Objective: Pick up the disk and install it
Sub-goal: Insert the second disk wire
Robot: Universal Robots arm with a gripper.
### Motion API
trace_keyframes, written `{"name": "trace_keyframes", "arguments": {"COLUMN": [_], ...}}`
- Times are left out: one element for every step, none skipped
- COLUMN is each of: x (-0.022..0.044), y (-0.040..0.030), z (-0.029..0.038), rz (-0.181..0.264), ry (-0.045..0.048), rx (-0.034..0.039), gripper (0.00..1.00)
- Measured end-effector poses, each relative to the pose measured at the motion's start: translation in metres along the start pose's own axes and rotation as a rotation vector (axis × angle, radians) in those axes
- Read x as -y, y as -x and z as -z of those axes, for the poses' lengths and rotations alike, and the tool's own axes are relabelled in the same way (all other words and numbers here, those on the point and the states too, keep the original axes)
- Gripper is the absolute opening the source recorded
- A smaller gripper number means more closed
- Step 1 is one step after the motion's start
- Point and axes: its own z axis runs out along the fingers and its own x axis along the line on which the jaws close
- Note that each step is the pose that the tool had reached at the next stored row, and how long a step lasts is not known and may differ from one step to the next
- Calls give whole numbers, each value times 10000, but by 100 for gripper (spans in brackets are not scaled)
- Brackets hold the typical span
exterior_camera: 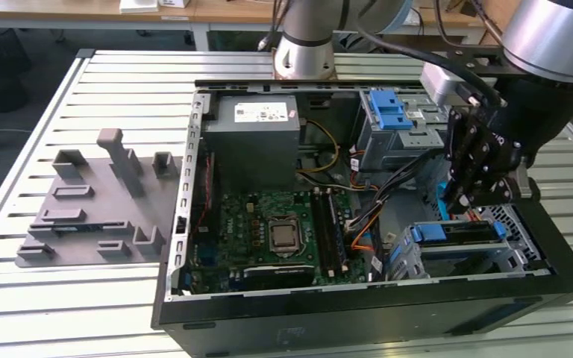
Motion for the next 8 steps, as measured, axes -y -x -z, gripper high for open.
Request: {"name": "trace_keyframes", "arguments": {"x": [0,1,2,2,4,6,9,13], "y": [-11,-21,-30,-38,-46,-54,-63,-69], "z": [-9,-18,-27,-34,-42,-48,-53,-56], "rz": [-1,0,0,0,0,0,2,1], "ry": [0,0,0,0,0,0,0,0], "rx": [0,0,0,-1,0,1,0,0], "gripper": [25,25,25,25,25,25,25,25]}}
